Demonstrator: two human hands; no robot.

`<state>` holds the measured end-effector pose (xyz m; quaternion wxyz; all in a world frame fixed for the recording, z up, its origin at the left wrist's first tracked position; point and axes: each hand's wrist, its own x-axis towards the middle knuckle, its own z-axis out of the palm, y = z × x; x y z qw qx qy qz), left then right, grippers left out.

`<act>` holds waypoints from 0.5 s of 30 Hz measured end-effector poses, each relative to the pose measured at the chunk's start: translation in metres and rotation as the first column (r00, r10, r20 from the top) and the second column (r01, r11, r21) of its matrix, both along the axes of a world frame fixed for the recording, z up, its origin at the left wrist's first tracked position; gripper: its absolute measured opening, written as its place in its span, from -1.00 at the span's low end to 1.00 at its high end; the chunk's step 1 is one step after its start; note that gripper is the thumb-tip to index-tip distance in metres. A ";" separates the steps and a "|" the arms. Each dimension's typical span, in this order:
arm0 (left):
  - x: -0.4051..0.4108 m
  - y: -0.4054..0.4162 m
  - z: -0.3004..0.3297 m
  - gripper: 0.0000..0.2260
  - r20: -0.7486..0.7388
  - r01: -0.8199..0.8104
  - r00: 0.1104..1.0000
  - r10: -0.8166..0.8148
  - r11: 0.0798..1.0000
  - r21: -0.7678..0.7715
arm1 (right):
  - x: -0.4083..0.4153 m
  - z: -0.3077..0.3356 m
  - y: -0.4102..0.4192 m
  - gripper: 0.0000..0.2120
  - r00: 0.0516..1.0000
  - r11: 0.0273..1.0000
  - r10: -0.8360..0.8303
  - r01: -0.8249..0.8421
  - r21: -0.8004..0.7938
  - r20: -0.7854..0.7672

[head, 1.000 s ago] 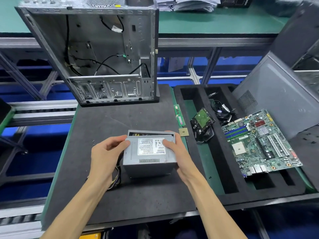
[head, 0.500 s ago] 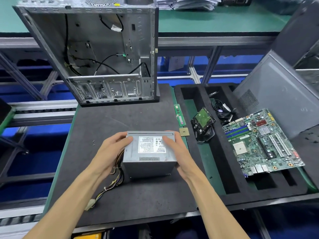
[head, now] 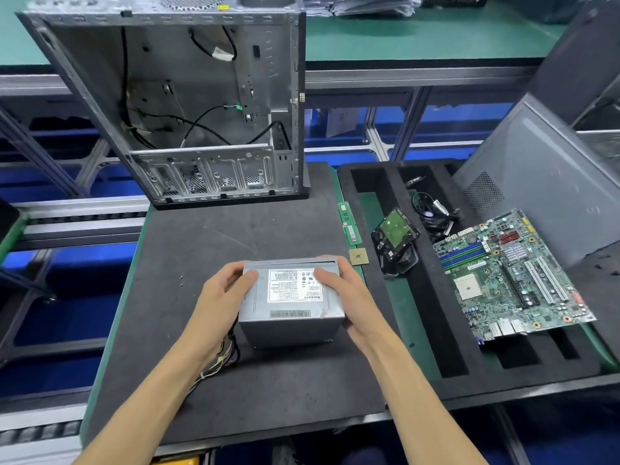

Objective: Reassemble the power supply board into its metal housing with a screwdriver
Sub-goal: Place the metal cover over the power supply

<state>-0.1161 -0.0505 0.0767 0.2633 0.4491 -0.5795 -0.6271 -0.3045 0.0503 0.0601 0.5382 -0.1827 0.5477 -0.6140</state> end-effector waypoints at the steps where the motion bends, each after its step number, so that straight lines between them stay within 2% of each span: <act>1: -0.001 0.001 0.000 -0.83 0.013 -0.012 1.000 0.013 1.000 -0.027 | 0.000 0.000 -0.001 -0.79 1.000 1.000 -0.007 0.007 0.009 -0.003; 9: -0.003 -0.006 0.005 -0.85 0.127 0.000 0.992 0.015 0.994 -0.112 | -0.005 0.007 -0.007 -0.94 0.999 0.999 -0.002 0.003 0.034 -0.044; 13: 0.001 -0.025 0.021 -0.88 0.262 0.149 0.958 -0.120 0.984 -0.095 | -0.008 0.009 -0.008 -0.93 0.998 0.999 0.008 -0.006 0.037 -0.054; 14: 0.001 -0.028 0.026 -0.86 0.313 0.202 0.937 -0.155 0.971 -0.125 | -0.008 0.009 -0.008 -0.92 0.998 0.999 0.009 -0.007 0.035 -0.055; 15: 0.000 -0.029 0.030 -0.74 0.391 0.271 0.902 -0.180 0.943 -0.192 | -0.008 0.009 -0.008 -0.91 0.998 1.000 0.007 -0.005 0.030 -0.056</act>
